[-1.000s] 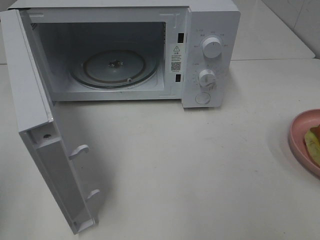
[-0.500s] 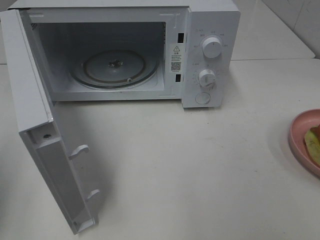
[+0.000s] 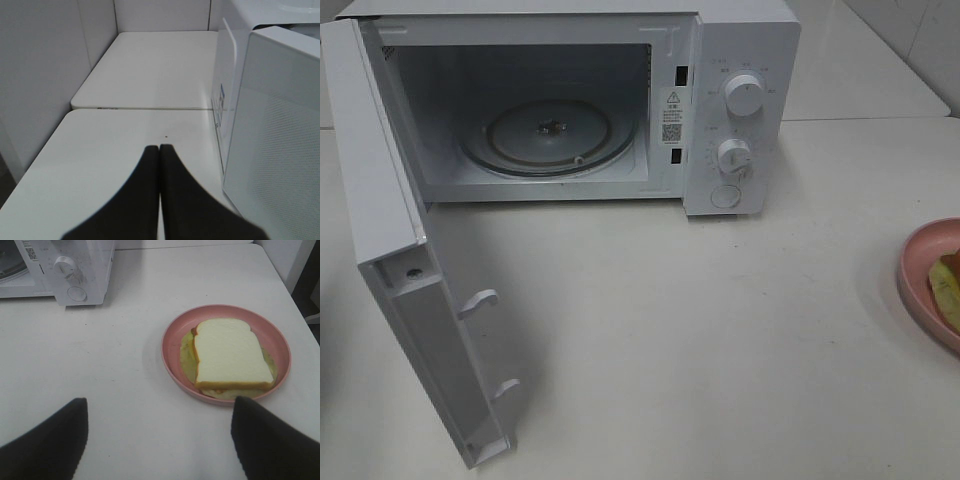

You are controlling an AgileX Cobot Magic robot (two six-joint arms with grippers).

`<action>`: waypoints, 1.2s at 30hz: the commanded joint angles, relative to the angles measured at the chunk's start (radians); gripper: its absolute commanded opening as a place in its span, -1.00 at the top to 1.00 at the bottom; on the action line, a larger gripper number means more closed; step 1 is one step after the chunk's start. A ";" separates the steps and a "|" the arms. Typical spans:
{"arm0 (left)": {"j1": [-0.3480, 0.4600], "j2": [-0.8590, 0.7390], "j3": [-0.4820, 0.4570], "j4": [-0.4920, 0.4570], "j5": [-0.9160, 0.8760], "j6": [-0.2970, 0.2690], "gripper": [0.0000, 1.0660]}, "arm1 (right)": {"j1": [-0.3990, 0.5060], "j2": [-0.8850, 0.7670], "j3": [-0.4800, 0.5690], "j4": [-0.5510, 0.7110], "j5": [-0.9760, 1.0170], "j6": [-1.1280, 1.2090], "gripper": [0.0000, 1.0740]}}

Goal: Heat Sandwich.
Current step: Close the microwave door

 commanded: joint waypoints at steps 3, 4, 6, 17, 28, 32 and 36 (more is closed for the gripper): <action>-0.003 0.094 0.001 0.142 -0.129 -0.089 1.00 | -0.006 -0.026 0.001 0.003 -0.007 -0.008 -0.42; -0.003 0.134 0.001 0.180 -0.166 -0.108 1.00 | -0.006 -0.026 0.001 0.003 -0.007 -0.008 -0.42; -0.003 0.177 0.001 0.203 -0.205 -0.123 1.00 | -0.006 -0.026 0.001 0.003 -0.007 -0.008 -0.42; -0.003 0.372 -0.034 0.362 -0.352 -0.196 1.00 | -0.006 -0.026 0.001 0.003 -0.007 -0.008 -0.42; -0.100 0.459 -0.045 0.359 -0.455 -0.181 1.00 | -0.006 -0.026 0.001 0.003 -0.007 -0.008 -0.42; -0.181 0.482 -0.052 0.282 -0.464 -0.152 1.00 | -0.006 -0.026 0.001 0.003 -0.007 -0.008 -0.42; -0.255 0.497 -0.054 0.218 -0.469 -0.099 1.00 | -0.006 -0.026 0.001 0.003 -0.007 -0.008 -0.42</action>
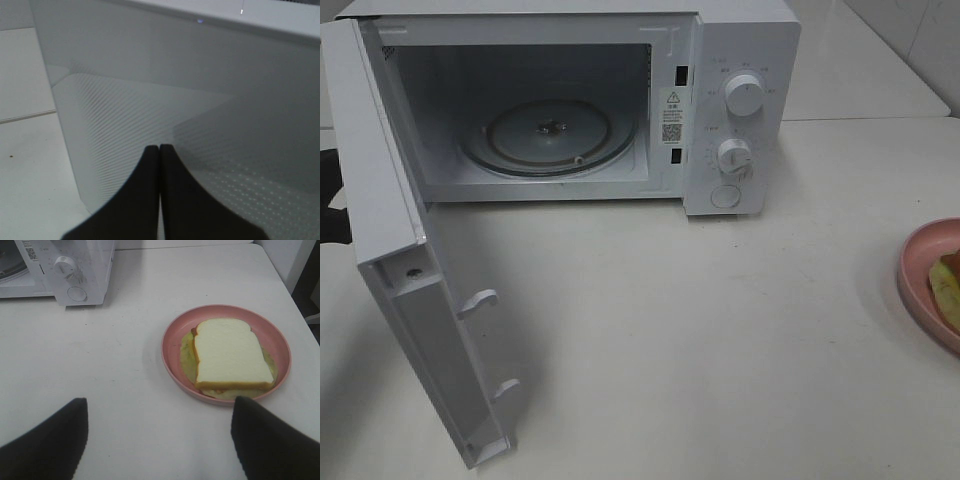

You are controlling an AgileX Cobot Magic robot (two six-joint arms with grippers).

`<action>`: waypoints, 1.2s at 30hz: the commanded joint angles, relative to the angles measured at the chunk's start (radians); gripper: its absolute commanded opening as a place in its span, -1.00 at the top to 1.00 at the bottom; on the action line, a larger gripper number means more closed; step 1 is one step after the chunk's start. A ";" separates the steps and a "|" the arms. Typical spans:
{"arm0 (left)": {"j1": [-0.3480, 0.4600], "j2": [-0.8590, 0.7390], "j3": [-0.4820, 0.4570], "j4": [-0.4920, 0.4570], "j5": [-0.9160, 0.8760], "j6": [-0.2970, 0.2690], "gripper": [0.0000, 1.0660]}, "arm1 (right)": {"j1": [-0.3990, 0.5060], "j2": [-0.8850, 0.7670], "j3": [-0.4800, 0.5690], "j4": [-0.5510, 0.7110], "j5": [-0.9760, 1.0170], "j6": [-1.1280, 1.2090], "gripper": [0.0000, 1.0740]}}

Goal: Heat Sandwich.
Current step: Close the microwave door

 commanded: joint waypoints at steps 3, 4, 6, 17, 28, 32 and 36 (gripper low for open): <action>-0.108 0.031 -0.032 -0.060 -0.016 0.060 1.00 | -0.006 -0.026 0.001 0.003 -0.007 -0.008 -0.42; -0.119 0.036 -0.038 -0.063 -0.016 0.060 1.00 | -0.006 -0.026 0.001 0.003 -0.007 -0.008 -0.42; -0.132 0.043 -0.045 -0.071 -0.016 0.061 1.00 | -0.006 -0.026 0.001 0.003 -0.007 -0.008 -0.42; -0.299 0.141 -0.125 -0.254 -0.012 0.118 1.00 | -0.006 -0.026 0.001 0.003 -0.007 -0.008 -0.42; -0.462 0.231 -0.255 -0.448 0.035 0.224 1.00 | -0.006 -0.026 0.001 0.003 -0.007 -0.008 -0.42; -0.514 0.257 -0.300 -0.526 0.038 0.259 1.00 | -0.006 -0.026 0.001 0.003 -0.007 -0.008 -0.42; -0.553 0.280 -0.363 -0.555 0.065 0.280 1.00 | -0.006 -0.026 0.001 0.003 -0.007 -0.008 -0.42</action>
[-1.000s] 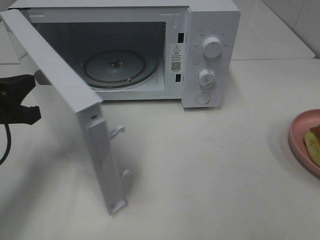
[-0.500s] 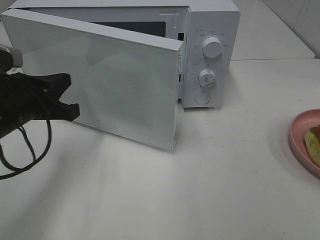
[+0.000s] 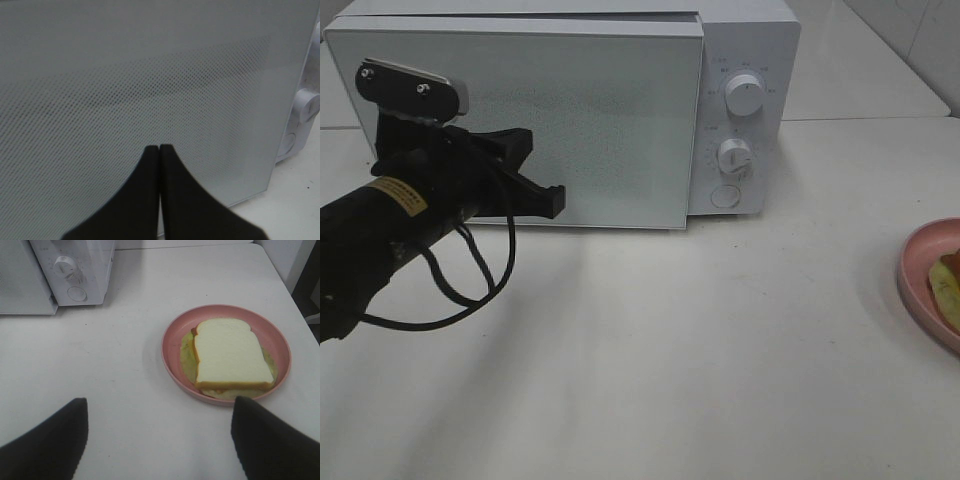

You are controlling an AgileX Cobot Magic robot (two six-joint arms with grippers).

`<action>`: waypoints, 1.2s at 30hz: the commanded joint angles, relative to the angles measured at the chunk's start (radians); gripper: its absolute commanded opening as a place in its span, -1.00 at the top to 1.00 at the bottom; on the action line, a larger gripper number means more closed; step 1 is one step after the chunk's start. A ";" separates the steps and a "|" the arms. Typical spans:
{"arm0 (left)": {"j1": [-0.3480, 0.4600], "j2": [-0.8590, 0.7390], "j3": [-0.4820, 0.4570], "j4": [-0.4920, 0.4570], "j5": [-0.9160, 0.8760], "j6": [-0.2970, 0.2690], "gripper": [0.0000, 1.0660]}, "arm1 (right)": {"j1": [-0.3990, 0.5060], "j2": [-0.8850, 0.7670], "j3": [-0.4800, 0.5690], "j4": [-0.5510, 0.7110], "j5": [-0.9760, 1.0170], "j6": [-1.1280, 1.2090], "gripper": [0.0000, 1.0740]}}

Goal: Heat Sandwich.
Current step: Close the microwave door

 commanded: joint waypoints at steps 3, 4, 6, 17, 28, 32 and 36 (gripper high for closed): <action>-0.028 0.017 -0.068 -0.024 0.037 0.017 1.00 | -0.006 -0.026 0.001 0.003 -0.007 -0.008 -0.42; -0.033 0.022 -0.085 -0.028 0.040 0.017 1.00 | -0.006 -0.026 0.001 0.003 -0.007 -0.008 -0.42; -0.036 0.029 -0.100 -0.033 0.045 0.018 1.00 | -0.006 -0.026 0.001 0.003 -0.007 -0.008 -0.42; -0.036 0.087 -0.257 -0.059 0.145 0.018 1.00 | -0.006 -0.026 0.001 0.003 -0.007 -0.005 -0.42; -0.036 0.145 -0.335 -0.069 0.156 0.018 1.00 | -0.006 -0.026 0.001 0.002 -0.007 -0.005 -0.42; -0.036 0.164 -0.373 -0.070 0.170 0.018 1.00 | -0.006 -0.026 0.001 0.002 -0.007 -0.005 -0.42; -0.036 0.181 -0.416 -0.071 0.193 0.018 1.00 | -0.006 -0.026 0.001 0.002 -0.007 -0.005 -0.42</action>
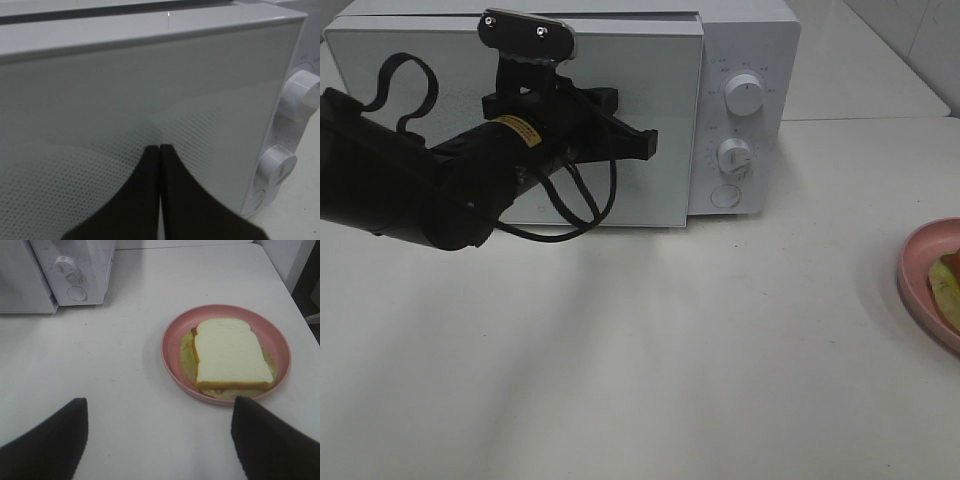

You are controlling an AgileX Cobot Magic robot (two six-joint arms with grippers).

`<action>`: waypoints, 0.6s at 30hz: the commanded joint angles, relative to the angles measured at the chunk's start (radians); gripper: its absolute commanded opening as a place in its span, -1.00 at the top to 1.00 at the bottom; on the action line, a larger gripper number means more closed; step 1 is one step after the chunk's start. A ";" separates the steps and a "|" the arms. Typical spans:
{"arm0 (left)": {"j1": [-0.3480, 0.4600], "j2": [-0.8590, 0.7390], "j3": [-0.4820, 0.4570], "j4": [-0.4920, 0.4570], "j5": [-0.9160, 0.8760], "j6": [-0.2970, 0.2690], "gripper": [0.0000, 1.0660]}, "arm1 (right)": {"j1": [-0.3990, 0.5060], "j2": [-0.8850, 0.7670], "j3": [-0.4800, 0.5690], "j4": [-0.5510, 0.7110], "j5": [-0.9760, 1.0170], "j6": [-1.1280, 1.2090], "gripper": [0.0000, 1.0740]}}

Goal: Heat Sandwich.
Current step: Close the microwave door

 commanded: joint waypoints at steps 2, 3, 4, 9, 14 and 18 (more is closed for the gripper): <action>0.007 0.015 -0.055 -0.032 -0.004 0.002 1.00 | -0.006 -0.026 0.001 0.002 -0.007 -0.005 -0.42; 0.007 0.018 -0.066 -0.032 0.010 0.002 1.00 | -0.006 -0.026 0.001 0.002 -0.007 -0.005 -0.42; 0.007 0.027 -0.084 -0.032 0.015 0.002 1.00 | -0.006 -0.026 0.001 0.002 -0.007 -0.005 -0.42; 0.007 0.045 -0.107 -0.047 0.014 0.003 1.00 | -0.006 -0.026 0.001 0.002 -0.007 -0.005 -0.42; 0.007 0.069 -0.131 -0.047 0.015 0.019 1.00 | -0.006 -0.026 0.001 0.003 -0.007 -0.005 -0.42; 0.007 0.088 -0.168 -0.054 0.016 0.039 1.00 | -0.006 -0.026 0.001 0.002 -0.007 -0.004 -0.42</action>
